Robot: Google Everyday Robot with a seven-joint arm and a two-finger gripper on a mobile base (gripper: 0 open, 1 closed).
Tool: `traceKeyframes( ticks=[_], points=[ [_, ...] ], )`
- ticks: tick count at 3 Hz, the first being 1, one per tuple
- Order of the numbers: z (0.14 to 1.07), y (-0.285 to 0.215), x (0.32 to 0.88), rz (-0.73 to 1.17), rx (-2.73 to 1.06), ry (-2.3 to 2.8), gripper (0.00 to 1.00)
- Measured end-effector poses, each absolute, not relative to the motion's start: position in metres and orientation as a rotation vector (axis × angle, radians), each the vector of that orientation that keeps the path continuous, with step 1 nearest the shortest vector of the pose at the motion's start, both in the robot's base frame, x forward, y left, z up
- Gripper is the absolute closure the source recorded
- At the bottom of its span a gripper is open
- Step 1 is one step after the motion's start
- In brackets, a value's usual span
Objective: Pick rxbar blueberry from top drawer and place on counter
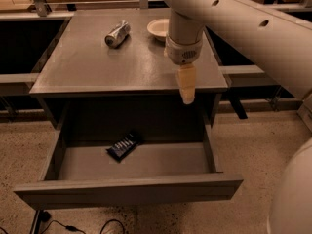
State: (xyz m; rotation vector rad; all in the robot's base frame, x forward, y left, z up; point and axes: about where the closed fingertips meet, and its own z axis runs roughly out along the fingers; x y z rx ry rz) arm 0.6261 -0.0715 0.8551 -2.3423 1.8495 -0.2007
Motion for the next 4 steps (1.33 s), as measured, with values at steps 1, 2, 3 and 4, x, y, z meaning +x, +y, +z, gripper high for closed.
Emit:
traceKeyframes(
  ticks=[1,2,3,4],
  points=[
    [0.854,-0.011,0.628,-0.247,-2.454,1.623,0.00],
    [0.847,0.058,0.624,-0.239,-2.556,1.380,0.00],
    [0.826,0.112,0.615,-0.127,-2.633,1.180,0.00],
    [0.797,0.148,0.601,-0.039,-2.704,1.031,0.00]
  ],
)
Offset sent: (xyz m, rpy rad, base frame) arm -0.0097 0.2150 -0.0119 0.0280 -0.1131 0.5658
